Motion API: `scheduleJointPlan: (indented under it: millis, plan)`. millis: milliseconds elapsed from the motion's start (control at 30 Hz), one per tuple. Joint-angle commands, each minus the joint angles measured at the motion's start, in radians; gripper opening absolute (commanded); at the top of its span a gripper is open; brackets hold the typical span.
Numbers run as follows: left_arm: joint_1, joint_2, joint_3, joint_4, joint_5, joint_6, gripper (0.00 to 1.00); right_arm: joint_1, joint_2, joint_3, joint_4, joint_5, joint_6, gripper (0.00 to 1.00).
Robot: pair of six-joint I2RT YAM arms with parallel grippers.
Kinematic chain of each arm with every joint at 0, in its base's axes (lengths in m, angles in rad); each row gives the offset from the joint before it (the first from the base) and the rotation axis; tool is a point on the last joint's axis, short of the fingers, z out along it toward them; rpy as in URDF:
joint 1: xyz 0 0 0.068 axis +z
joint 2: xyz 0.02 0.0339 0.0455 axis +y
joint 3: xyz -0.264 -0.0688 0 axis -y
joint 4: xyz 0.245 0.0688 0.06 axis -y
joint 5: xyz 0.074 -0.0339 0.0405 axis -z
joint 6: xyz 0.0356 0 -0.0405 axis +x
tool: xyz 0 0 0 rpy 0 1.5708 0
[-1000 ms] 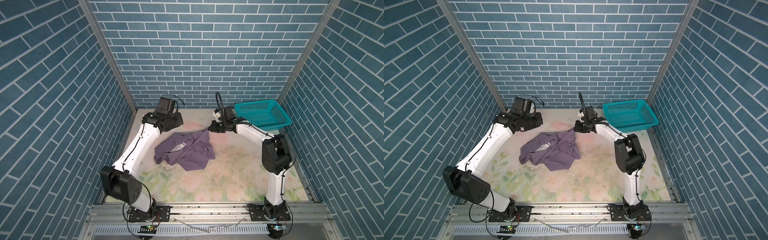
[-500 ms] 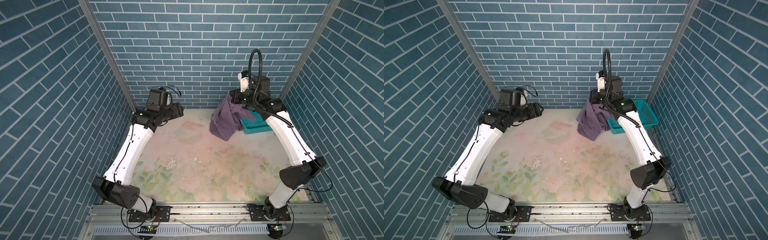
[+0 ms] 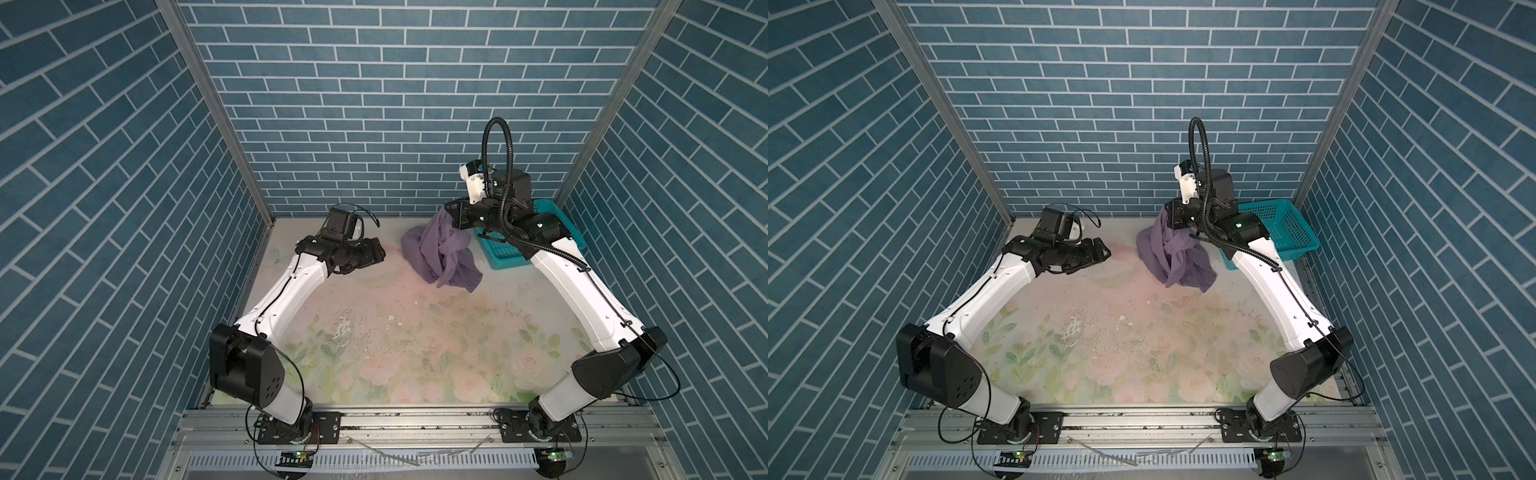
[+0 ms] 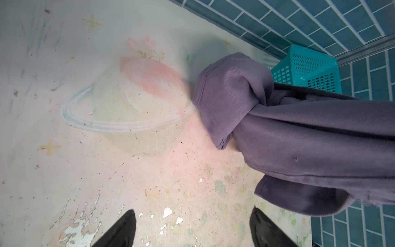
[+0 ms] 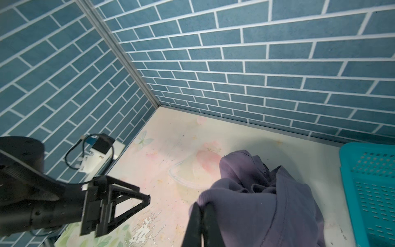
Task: Fold and stack the trousers
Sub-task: Flatten out the trousers at the center of the table.
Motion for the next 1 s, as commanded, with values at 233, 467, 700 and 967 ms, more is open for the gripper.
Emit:
scheduleJointPlan:
  millis: [233,467,700,967]
  plan:
    - [0.008,-0.004,-0.044,0.05,0.013,-0.007,0.85,0.009,0.032,0.42,0.121,-0.321,0.067,0.0]
    - [0.073,-0.041,-0.137,0.079,0.045,-0.014,0.87,0.009,-0.135,0.089,0.126,-0.03,0.04,0.0]
    - [0.141,-0.081,-0.252,0.079,0.042,0.01,0.87,0.006,-0.325,-0.686,0.112,0.311,0.128,0.0]
    - [0.151,-0.119,-0.325,-0.005,0.046,0.036,0.85,0.004,-0.341,-0.854,0.093,0.472,0.104,0.55]
